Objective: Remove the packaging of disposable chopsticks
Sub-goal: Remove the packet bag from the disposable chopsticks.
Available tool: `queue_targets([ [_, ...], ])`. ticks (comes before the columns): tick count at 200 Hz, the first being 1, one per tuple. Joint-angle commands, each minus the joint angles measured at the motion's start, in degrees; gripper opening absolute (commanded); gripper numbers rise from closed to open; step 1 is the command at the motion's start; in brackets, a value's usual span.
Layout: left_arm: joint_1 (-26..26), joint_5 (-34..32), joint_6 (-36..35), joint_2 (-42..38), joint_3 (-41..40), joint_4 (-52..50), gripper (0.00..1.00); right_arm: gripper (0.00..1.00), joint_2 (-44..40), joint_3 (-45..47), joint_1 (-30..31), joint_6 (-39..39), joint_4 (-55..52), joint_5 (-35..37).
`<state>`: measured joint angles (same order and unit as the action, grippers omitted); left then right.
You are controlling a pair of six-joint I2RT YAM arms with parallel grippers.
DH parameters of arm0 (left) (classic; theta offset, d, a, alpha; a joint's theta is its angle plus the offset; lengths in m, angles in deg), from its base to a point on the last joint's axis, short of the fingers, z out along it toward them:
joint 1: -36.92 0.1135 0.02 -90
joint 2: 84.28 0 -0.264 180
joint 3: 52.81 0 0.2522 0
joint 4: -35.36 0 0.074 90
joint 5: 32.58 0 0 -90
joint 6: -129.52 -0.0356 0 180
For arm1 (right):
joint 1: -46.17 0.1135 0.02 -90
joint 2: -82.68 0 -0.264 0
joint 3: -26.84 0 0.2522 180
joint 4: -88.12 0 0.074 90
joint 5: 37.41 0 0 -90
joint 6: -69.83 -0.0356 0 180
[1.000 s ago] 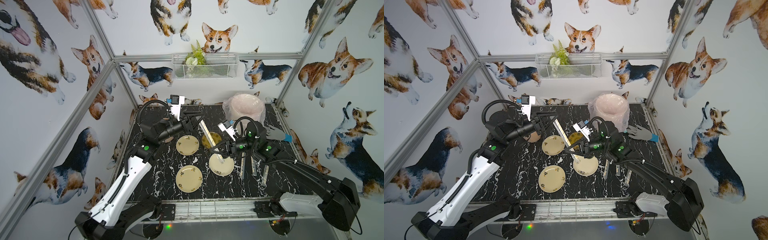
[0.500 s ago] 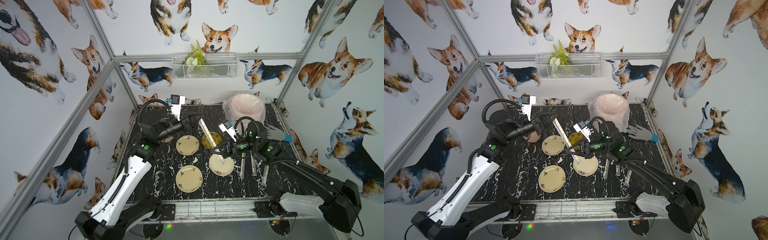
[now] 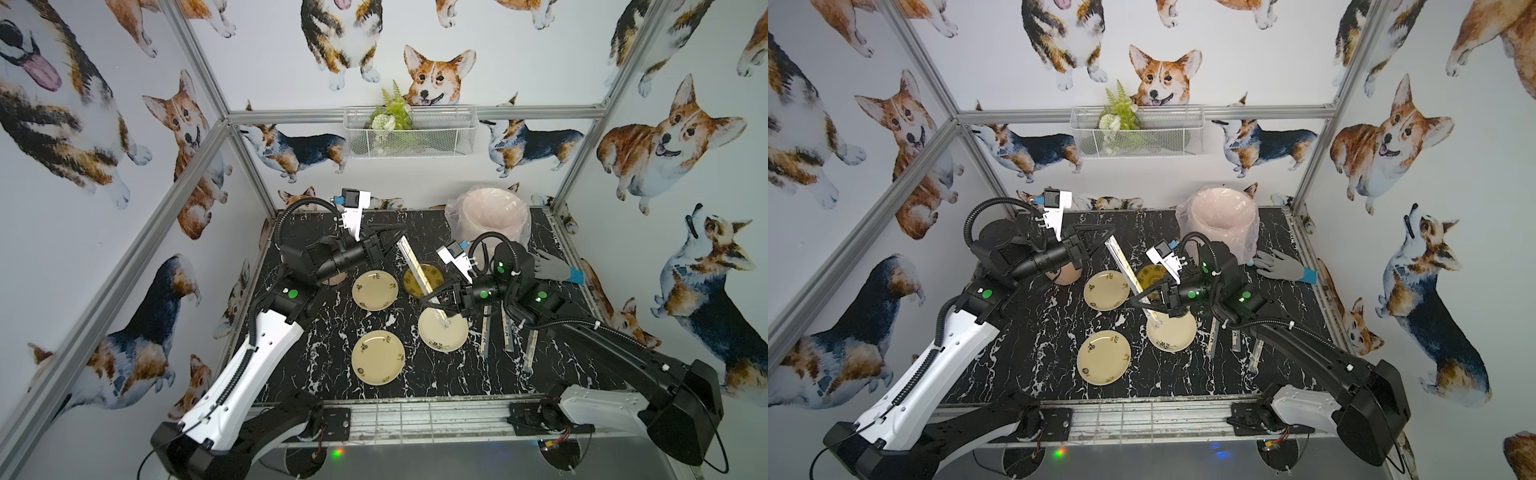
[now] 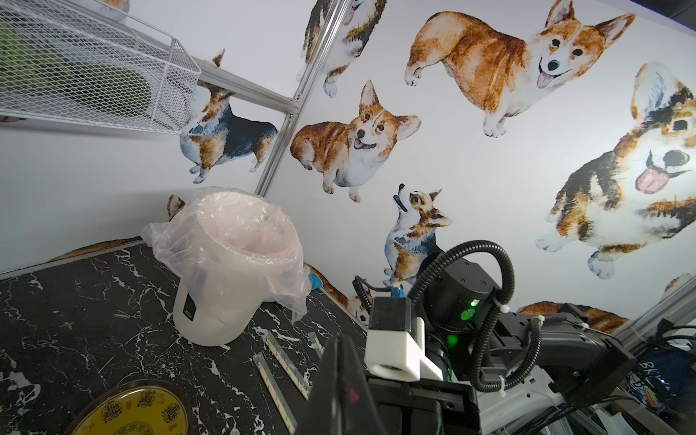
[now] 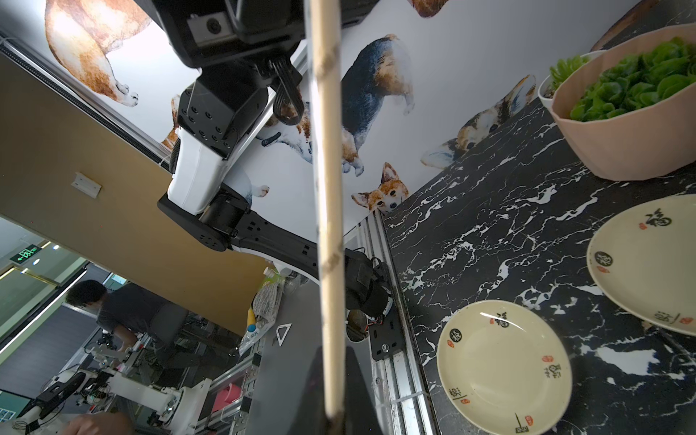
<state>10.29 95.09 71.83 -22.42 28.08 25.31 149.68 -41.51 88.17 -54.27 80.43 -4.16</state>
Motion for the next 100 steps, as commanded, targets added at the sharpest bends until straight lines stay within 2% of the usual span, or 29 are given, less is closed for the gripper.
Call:
queue_targets([
  [1,0.0,1.4,1.3,0.0,0.2,1.8,0.00,0.00,-0.1,-1.0,0.0,1.3,-1.3,3.1],
  [30,-0.1,-5.4,-0.1,-1.7,-0.9,-0.5,0.00,0.00,0.1,-2.8,0.3,-0.3,-4.8,6.0],
  [53,-0.3,-12.6,-5.7,-3.3,-0.5,-5.2,0.00,0.00,1.6,-6.7,0.8,-4.9,-9.9,5.8],
  [78,-0.6,-17.4,-11.9,-3.8,0.3,-10.1,0.00,0.00,2.8,-12.1,1.3,-8.4,-19.3,6.9],
  [100,-0.7,-19.5,-15.0,-3.4,-0.2,-11.5,0.00,0.00,4.5,-16.6,1.7,-12.7,-23.0,5.6],
])
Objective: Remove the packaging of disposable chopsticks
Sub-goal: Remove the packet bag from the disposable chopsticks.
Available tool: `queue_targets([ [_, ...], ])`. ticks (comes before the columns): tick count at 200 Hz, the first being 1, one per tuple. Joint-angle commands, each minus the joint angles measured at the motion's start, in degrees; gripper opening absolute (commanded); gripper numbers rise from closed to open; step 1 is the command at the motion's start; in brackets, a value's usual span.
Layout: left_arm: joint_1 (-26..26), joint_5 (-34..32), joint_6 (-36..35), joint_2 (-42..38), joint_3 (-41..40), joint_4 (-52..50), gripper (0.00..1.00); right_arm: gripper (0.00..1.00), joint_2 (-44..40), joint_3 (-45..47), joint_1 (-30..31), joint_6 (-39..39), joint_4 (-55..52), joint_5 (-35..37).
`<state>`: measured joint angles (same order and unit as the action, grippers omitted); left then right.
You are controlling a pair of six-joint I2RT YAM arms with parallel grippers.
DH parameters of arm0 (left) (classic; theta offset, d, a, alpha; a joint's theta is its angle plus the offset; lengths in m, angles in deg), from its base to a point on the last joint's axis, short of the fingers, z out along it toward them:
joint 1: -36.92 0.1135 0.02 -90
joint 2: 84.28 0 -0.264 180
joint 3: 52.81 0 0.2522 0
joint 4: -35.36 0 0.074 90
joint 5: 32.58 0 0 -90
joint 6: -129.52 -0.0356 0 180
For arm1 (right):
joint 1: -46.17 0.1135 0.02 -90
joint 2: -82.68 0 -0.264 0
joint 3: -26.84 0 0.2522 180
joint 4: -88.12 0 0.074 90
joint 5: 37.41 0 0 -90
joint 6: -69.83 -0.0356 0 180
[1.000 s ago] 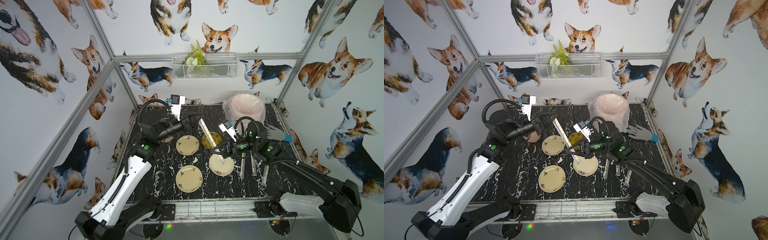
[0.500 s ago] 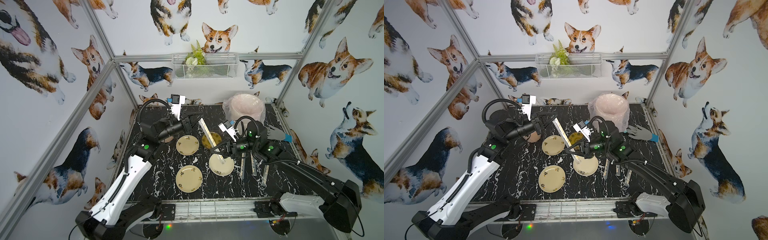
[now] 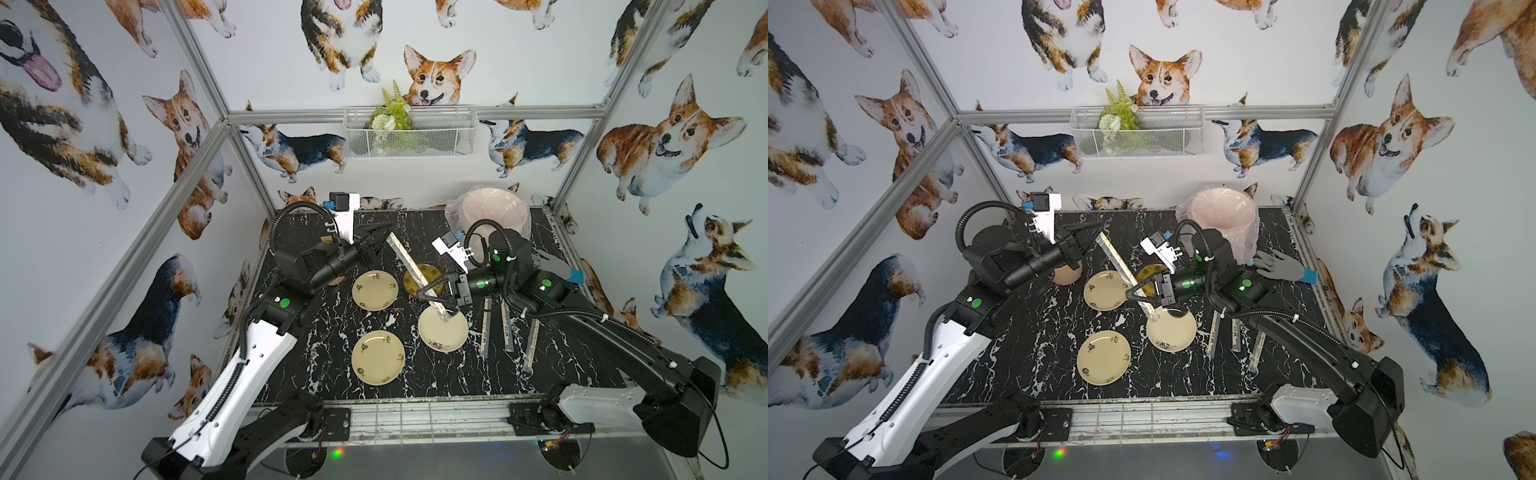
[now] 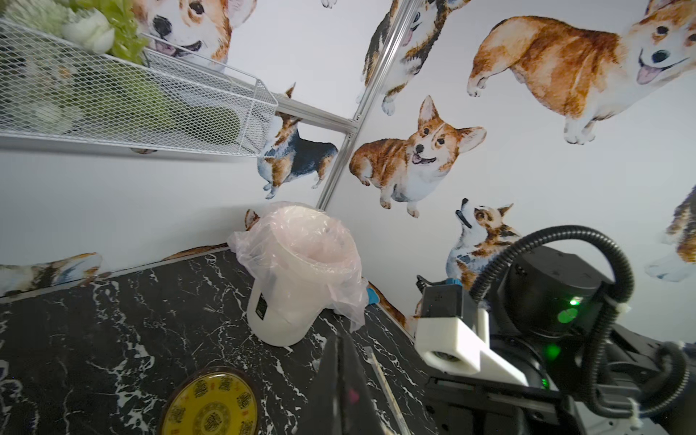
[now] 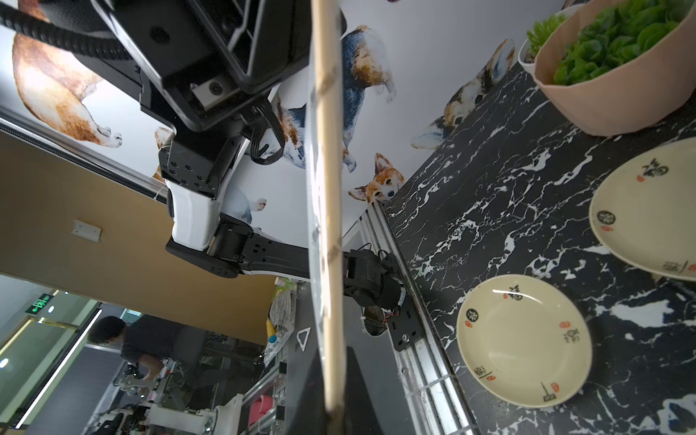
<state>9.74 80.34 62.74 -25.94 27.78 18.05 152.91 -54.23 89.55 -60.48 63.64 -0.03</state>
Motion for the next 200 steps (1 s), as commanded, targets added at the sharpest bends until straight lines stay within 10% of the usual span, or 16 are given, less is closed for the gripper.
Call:
queue_targets([
  [1,-0.2,-4.8,-6.0,0.2,0.1,-4.2,0.00,0.00,1.3,-4.1,0.4,-6.6,-6.4,1.5],
  [36,-0.7,-4.0,-4.7,1.4,-0.1,-2.7,0.00,0.00,6.0,-12.1,2.0,-7.3,-15.7,3.6],
  [200,-4.5,-8.5,0.3,-2.3,-2.8,-2.8,0.00,0.00,10.8,-6.7,1.5,-14.0,3.4,13.1],
])
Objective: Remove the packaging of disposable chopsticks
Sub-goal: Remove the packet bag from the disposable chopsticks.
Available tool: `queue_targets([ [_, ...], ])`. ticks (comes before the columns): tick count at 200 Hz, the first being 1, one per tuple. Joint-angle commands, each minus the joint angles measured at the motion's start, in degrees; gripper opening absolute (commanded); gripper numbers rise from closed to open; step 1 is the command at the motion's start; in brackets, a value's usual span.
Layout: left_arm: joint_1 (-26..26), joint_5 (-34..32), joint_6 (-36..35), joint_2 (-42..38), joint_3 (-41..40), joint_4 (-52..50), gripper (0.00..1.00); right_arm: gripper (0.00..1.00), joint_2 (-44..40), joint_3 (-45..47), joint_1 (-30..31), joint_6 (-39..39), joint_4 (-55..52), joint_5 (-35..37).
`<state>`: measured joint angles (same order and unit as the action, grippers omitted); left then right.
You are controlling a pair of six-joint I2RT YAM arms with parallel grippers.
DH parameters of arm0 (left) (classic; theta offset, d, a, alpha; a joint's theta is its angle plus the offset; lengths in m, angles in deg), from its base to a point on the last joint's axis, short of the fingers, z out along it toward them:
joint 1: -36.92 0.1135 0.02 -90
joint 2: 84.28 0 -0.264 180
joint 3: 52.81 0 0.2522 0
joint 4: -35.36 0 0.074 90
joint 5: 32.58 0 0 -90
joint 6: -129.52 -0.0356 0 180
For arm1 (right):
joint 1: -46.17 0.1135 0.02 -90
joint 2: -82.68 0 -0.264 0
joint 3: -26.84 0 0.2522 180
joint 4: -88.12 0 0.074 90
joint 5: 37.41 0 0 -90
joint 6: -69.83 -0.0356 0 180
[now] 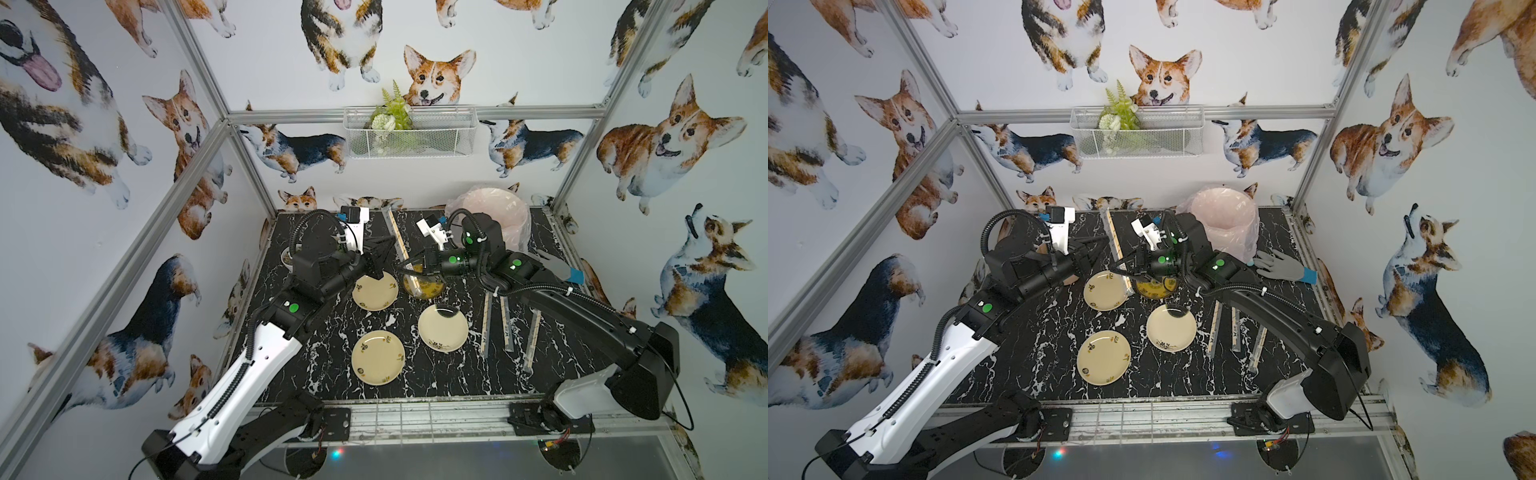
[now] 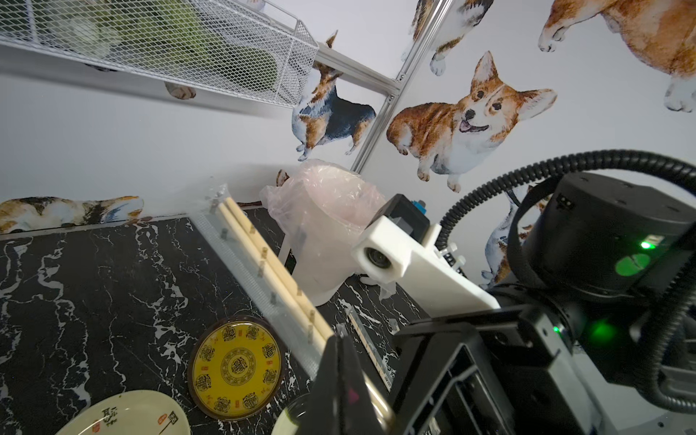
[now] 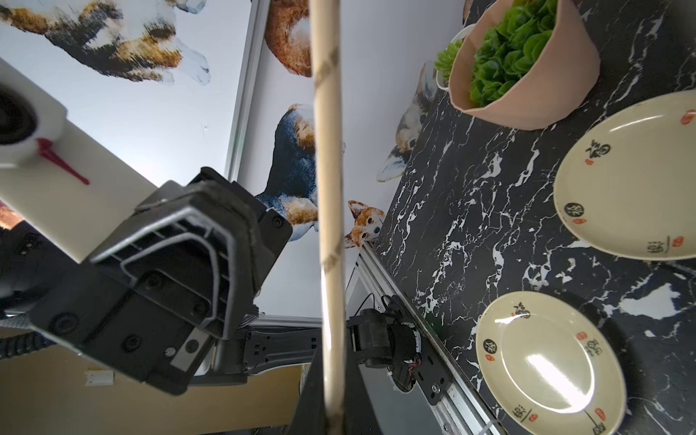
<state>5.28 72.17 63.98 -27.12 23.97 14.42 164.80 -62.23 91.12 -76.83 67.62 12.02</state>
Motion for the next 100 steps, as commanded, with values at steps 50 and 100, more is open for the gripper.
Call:
queue_targets([
  [50,0.4,-4.5,-0.6,-1.6,2.7,-1.5,0.60,0.00,-4.7,9.0,-0.1,4.3,9.6,-3.1],
  [100,8.2,14.3,16.2,4.2,2.6,8.8,0.70,0.00,-6.4,14.5,-0.1,2.9,18.9,-7.9],
])
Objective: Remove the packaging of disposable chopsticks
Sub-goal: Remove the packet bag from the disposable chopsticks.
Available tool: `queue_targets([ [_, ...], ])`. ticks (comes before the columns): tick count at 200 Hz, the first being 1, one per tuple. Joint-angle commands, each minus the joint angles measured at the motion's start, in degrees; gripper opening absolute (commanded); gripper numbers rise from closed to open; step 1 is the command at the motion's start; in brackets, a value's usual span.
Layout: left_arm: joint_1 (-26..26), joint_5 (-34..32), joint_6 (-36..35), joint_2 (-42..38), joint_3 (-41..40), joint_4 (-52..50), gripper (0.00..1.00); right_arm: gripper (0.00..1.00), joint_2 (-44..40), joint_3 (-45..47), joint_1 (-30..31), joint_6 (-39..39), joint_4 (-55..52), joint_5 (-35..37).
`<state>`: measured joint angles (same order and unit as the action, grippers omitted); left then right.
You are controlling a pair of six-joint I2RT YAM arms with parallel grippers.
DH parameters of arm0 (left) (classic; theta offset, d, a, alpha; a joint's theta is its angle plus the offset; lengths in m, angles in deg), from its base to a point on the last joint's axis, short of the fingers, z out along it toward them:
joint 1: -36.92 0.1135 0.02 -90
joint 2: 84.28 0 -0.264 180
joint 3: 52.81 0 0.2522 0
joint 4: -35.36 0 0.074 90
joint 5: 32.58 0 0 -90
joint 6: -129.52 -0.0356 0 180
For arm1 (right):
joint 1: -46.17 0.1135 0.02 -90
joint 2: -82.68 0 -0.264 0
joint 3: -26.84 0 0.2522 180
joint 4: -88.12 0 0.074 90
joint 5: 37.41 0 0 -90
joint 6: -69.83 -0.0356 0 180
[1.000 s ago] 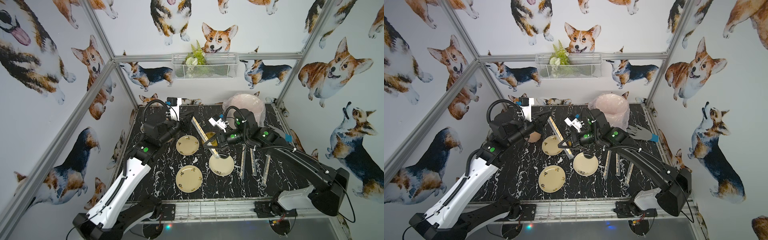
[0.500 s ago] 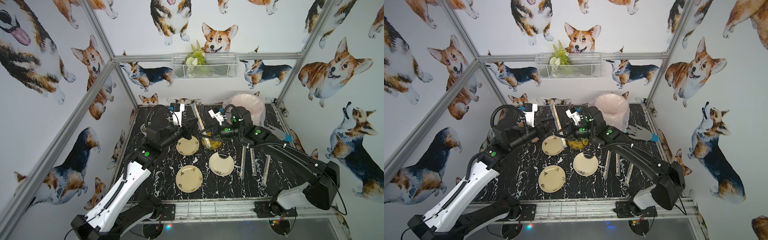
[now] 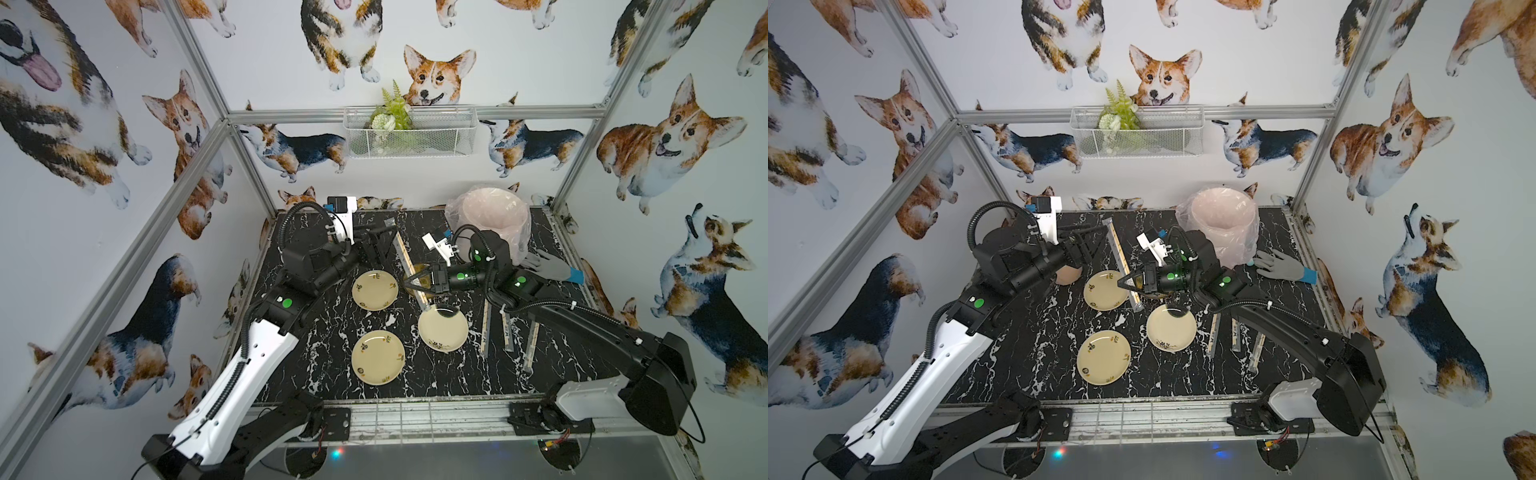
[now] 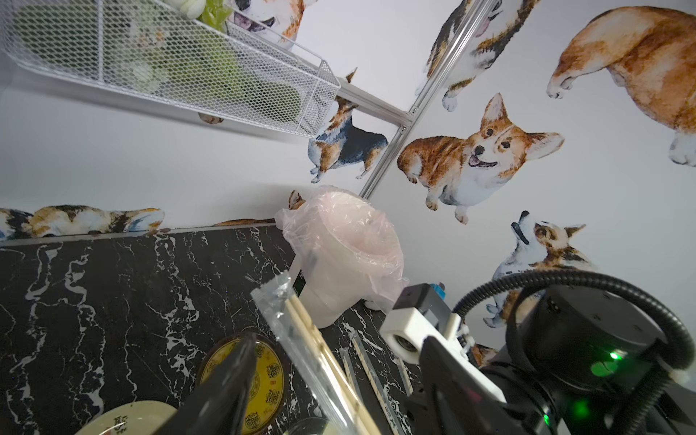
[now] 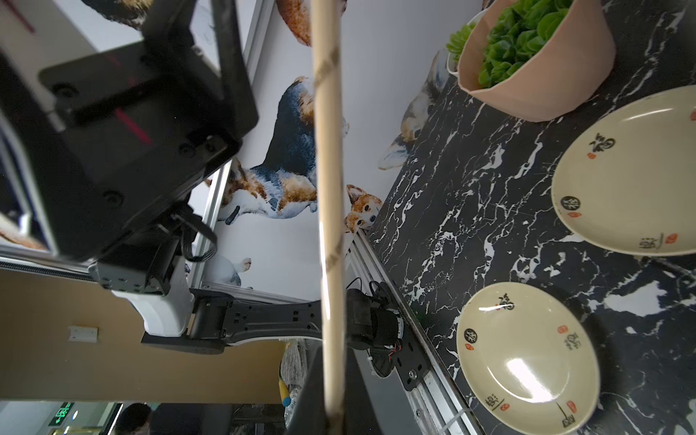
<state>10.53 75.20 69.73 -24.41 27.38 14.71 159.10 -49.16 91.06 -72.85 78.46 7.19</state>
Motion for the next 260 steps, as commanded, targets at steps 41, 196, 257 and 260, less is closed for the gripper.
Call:
queue_targets([
  [41,7.4,19.3,20.5,2.9,-4.0,20.2,0.60,0.00,-1.1,3.0,0.1,-3.2,12.0,-4.7],
  [196,7.5,21.3,19.1,4.2,-2.0,17.1,0.18,0.00,-0.6,2.0,0.8,-4.3,13.0,-8.9],
  [257,7.5,20.3,17.0,3.6,-1.4,14.8,0.29,0.00,-0.8,2.6,1.0,-3.9,12.4,-9.2],
  [260,7.5,20.2,17.0,3.5,-1.4,14.8,0.28,0.00,-0.9,2.6,1.0,-3.9,12.3,-9.2],
])
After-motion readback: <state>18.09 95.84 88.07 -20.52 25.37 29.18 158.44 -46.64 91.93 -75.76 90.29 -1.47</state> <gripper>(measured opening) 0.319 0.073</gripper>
